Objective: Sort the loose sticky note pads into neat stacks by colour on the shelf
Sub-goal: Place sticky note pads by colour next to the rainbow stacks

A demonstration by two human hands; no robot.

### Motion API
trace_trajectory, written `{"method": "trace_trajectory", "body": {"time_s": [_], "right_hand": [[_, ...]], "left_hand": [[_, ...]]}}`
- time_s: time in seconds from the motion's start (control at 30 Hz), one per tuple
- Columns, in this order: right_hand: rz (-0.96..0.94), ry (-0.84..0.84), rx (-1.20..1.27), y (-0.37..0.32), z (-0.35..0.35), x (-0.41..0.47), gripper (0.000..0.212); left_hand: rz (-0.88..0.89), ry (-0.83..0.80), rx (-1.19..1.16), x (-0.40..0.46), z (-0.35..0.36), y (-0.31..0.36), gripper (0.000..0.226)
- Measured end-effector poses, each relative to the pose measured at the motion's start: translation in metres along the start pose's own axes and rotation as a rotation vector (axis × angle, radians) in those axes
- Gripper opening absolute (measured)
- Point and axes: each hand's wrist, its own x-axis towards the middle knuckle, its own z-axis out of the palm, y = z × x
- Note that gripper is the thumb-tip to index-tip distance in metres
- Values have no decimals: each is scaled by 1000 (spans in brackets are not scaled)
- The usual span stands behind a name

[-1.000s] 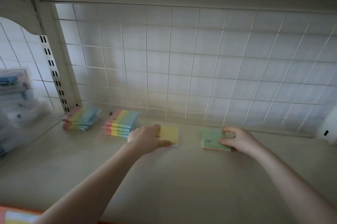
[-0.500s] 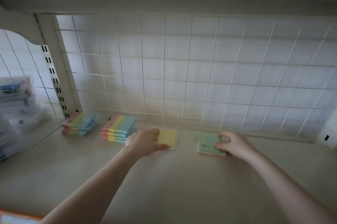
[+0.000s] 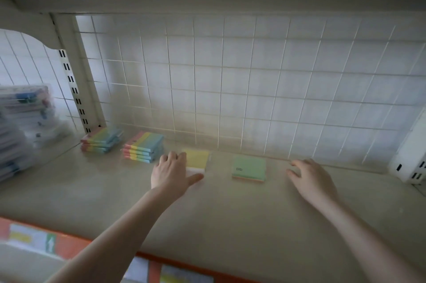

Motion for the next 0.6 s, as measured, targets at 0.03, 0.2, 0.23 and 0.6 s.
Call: {"method": "trace_trajectory", "body": {"time_s": [0.03, 0.2, 0.23, 0.6], "right_hand": [[3, -14, -8, 3, -1, -3, 36], [8, -41, -31, 11, -10, -20, 38], [6, -35, -47, 14, -13, -25, 38], [165, 40, -251, 52, -54, -106, 39]], "left_hand": [[-1, 3, 0, -6, 0, 4, 74], [10, 4, -25, -32, 2, 18, 69], [16, -1, -28, -37, 2, 20, 70], [152, -26, -129, -79, -2, 50, 62]]}}
